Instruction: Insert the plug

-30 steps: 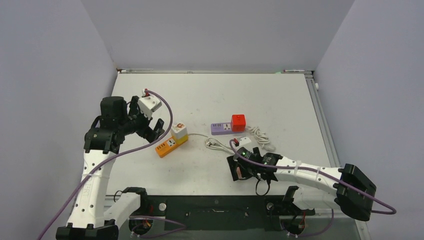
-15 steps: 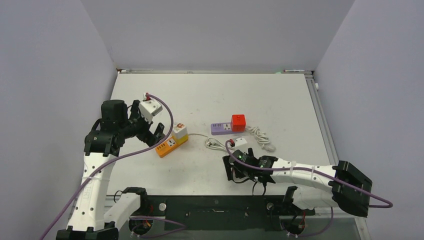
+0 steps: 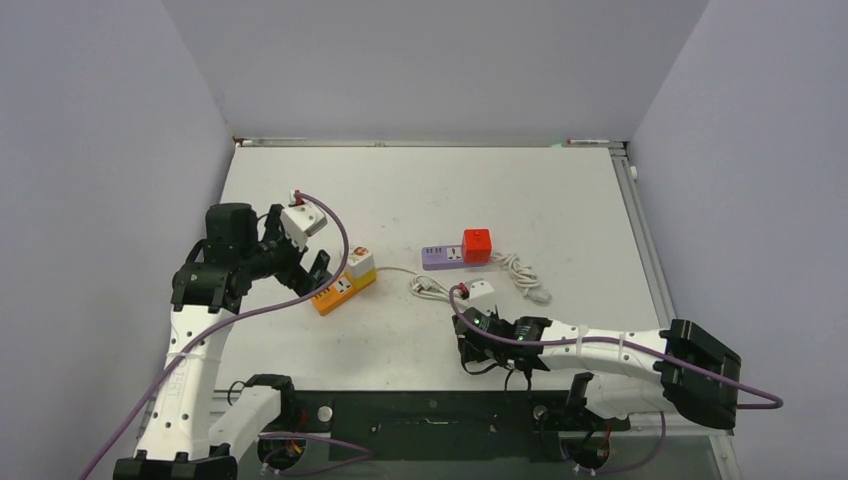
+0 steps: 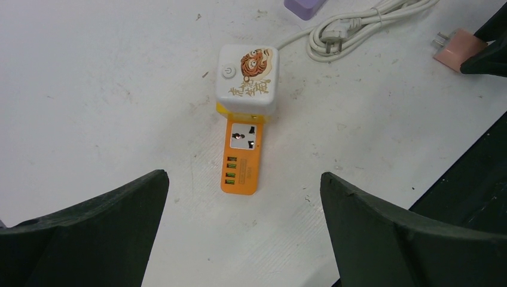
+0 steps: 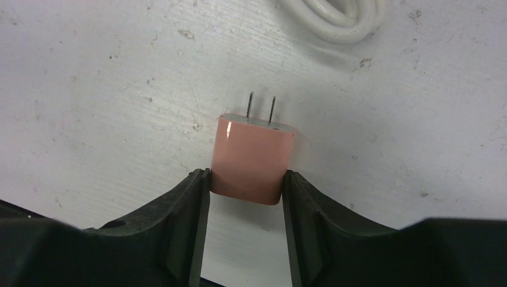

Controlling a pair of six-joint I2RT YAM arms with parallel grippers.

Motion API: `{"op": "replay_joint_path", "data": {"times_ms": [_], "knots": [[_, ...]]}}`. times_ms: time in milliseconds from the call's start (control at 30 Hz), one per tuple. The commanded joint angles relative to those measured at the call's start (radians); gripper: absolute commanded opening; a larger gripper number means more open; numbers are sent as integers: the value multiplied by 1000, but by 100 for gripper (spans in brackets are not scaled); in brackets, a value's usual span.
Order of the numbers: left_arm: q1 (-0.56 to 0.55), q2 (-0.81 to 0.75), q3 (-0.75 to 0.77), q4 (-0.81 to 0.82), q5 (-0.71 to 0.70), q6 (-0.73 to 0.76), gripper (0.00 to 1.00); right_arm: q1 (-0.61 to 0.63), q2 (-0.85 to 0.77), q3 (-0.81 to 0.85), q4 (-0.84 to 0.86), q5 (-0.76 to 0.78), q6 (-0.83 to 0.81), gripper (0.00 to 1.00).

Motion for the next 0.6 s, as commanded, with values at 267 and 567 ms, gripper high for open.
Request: {"op": "replay_joint_path", "data": {"times_ms": [267, 567], "knots": [[1, -180, -106, 28, 295, 335, 96, -54, 3, 270, -49, -96, -116, 20], [-3, -547, -320, 171, 461, 800, 96, -186, 97, 624, -50, -665, -256, 19]]}}
